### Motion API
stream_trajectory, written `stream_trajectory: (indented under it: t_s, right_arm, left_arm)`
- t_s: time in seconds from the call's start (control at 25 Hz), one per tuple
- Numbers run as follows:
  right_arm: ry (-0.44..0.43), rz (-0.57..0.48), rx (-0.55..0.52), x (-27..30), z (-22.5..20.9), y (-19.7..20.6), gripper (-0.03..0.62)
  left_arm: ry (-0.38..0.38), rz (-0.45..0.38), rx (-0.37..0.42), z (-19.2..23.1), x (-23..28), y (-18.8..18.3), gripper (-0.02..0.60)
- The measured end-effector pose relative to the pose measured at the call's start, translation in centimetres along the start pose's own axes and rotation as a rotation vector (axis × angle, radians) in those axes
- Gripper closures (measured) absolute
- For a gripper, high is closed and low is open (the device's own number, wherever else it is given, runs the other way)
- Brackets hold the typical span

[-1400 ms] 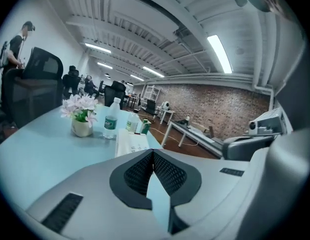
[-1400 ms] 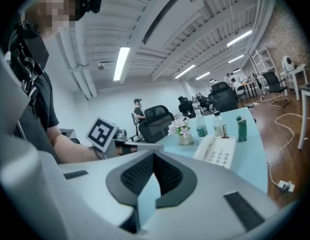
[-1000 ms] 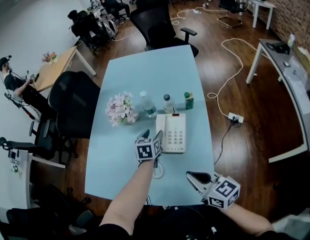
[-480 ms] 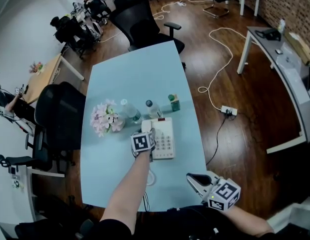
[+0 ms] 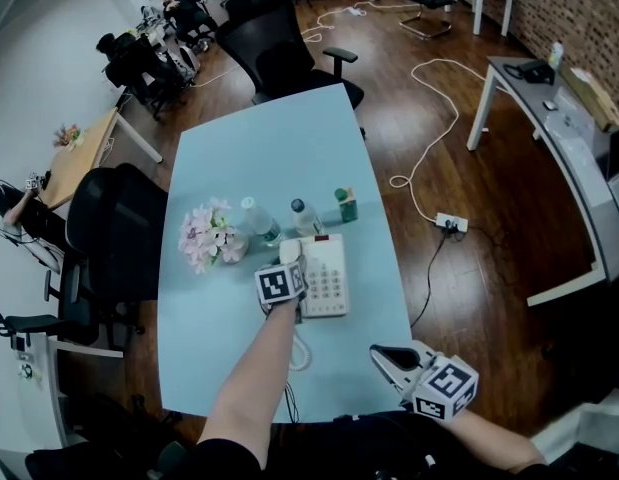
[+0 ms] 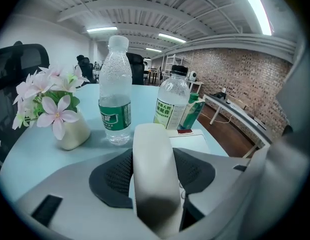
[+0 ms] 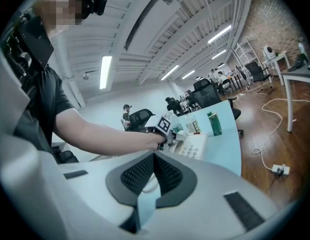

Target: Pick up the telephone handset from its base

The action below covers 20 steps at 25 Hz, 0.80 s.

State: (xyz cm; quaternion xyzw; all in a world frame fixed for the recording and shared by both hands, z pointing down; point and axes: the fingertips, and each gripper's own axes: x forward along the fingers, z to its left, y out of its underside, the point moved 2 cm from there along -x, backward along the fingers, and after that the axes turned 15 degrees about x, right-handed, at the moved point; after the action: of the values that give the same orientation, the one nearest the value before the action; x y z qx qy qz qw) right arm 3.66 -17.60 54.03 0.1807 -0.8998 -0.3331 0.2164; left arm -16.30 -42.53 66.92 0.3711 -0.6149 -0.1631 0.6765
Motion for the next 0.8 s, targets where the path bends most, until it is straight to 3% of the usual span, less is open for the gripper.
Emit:
stream_trajectory:
  t_s: [0.2,0.4,0.8]
  right_arm:
    - [0.009,-0.025,-0.017,0.2,1.5,0.4,0.58]
    - [0.003,-0.042,-0.046,0.6,4.3,1.0,0.579]
    - [-0.016,-0.053,-0.084,2.2,10.4,4.0,0.58]
  left_arm:
    - [0.051,-0.061,-0.016,-0.2,-2.9,-1.0,0.345]
    - [0.126,-0.195,-0.023,-0.7,-8.8,-1.8,0.345]
    - [0.297,-0.421,-0.061,-1.2,-23.2,1.2,0.345]
